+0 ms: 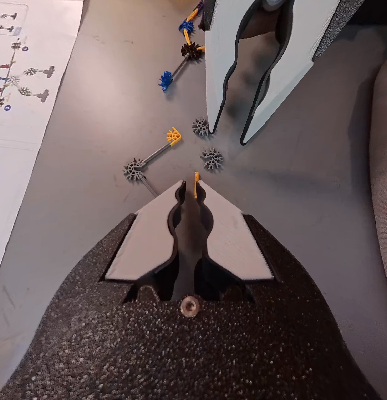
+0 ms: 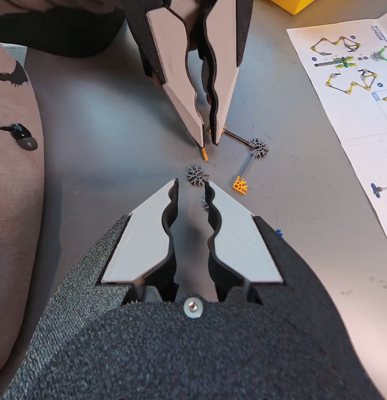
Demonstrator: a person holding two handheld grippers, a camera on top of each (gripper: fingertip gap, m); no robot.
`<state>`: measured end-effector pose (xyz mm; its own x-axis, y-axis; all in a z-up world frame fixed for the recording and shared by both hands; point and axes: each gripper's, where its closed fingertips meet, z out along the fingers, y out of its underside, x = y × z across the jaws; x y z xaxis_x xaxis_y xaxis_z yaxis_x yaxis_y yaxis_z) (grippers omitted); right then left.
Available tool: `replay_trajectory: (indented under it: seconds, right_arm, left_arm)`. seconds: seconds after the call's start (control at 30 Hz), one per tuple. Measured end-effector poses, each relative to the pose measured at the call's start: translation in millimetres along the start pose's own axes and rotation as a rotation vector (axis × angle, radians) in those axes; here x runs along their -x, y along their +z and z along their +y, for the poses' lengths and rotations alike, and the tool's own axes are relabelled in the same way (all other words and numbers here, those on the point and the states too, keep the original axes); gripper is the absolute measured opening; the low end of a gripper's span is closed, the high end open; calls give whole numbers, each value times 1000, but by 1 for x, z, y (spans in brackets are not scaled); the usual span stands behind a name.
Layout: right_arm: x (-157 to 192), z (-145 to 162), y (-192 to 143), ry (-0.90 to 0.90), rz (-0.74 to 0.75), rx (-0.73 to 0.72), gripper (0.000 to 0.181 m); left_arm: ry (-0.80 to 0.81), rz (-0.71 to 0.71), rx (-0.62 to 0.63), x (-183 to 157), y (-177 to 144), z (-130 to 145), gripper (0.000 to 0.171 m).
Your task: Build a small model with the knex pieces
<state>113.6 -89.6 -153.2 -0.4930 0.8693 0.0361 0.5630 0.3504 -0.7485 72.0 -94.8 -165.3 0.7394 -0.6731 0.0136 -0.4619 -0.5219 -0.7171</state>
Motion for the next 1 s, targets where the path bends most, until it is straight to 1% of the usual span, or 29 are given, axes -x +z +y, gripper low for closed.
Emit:
replay_trajectory:
  seconds: [0.07,0.2,0.33,0.53,0.67,0.77,0.9,1.0]
  right_arm:
    - [1,-4,0,5,4,-18,22]
    - [-1,-8,5,55,13,-21,23]
    - [-2,-4,14,95,0,13,22]
    - [5,-6,18,86,-34,14,21]
    - [10,-10,18,79,-53,3,20]
    - [10,-10,20,80,-58,7,20]
    - [7,-9,17,81,-49,3,21]
    - [2,-9,10,96,-35,-18,21]
  left_arm:
    - [11,20,28,-3,4,3,5]
    - [22,15,38,-4,5,3,4]
    - [5,19,28,-4,5,3,4]
    - [-3,26,10,-4,5,3,4]
    - [-14,43,6,-7,5,4,10]
    - [-18,49,9,-7,4,5,11]
    - [-16,42,14,-7,4,5,9]
    - [-13,28,12,-5,4,5,3]
